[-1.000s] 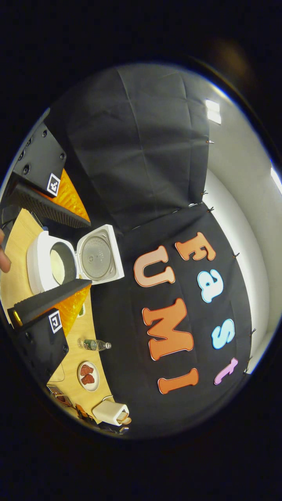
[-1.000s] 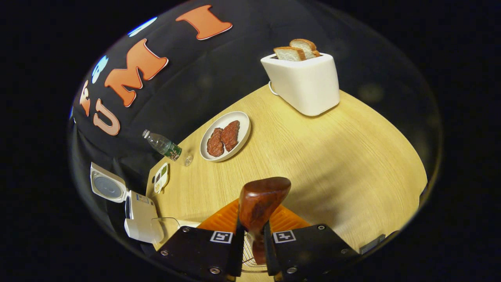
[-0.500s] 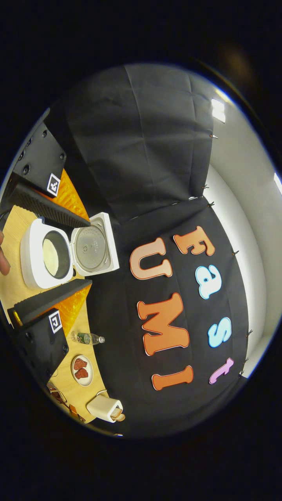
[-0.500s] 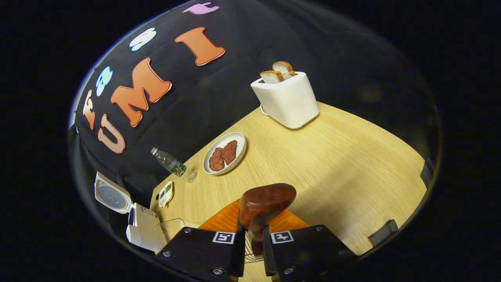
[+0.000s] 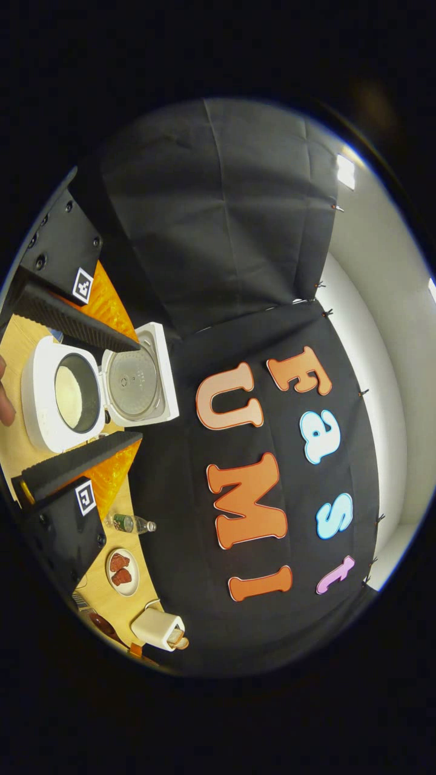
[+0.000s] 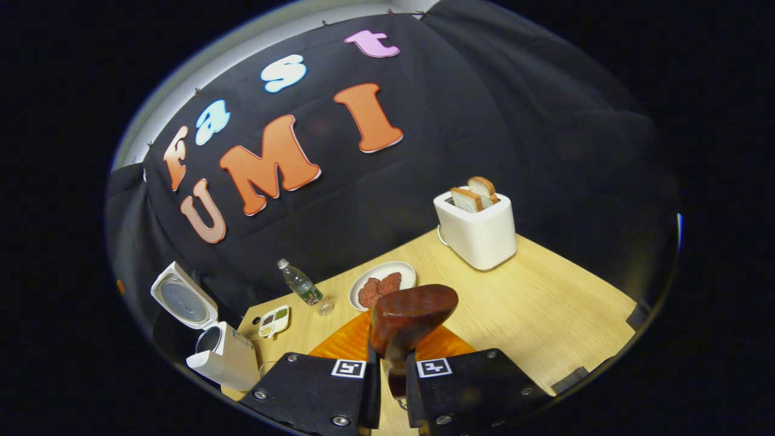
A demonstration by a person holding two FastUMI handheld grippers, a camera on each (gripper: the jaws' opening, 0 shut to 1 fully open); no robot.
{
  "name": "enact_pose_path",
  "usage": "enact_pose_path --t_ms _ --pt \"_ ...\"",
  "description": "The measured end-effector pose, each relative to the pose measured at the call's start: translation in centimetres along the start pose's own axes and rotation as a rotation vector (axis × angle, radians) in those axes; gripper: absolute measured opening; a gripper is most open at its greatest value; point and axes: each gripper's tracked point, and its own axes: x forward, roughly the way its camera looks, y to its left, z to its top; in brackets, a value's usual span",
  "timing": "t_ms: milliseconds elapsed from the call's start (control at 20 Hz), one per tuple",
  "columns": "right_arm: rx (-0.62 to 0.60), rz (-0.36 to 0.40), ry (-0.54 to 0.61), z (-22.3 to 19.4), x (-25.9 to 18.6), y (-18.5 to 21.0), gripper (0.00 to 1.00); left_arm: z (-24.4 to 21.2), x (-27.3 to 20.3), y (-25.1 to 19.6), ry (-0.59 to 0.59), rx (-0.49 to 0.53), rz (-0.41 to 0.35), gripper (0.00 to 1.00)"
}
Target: Close the left gripper, press the button to open the rice cooker; take a wooden spoon from the chopstick holder with the right hand, scoop a spoonful of rice and pour it into the rice cooker, then put the wooden spoon back into the chopstick holder.
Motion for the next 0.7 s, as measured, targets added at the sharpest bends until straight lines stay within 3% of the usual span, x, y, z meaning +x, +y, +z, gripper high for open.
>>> enact_pose_path --t_ms 250,350,700 --pt "-0.021 0.088 -0.021 0.1 -0.7 6.3 0.17 -1.7 1.5 2.7 0.013 -0.03 0.003 0.9" --pt "-0.062 0.112 -0.009 -1.0 -0.7 8.8 0.17 -2.3 2.0 4.0 0.018 -0.036 0.006 0.86" --pt "-0.27 0.157 0.054 -7.0 0.3 15.2 0.17 -4.1 3.2 8.0 0.019 -0.06 0.042 0.99"
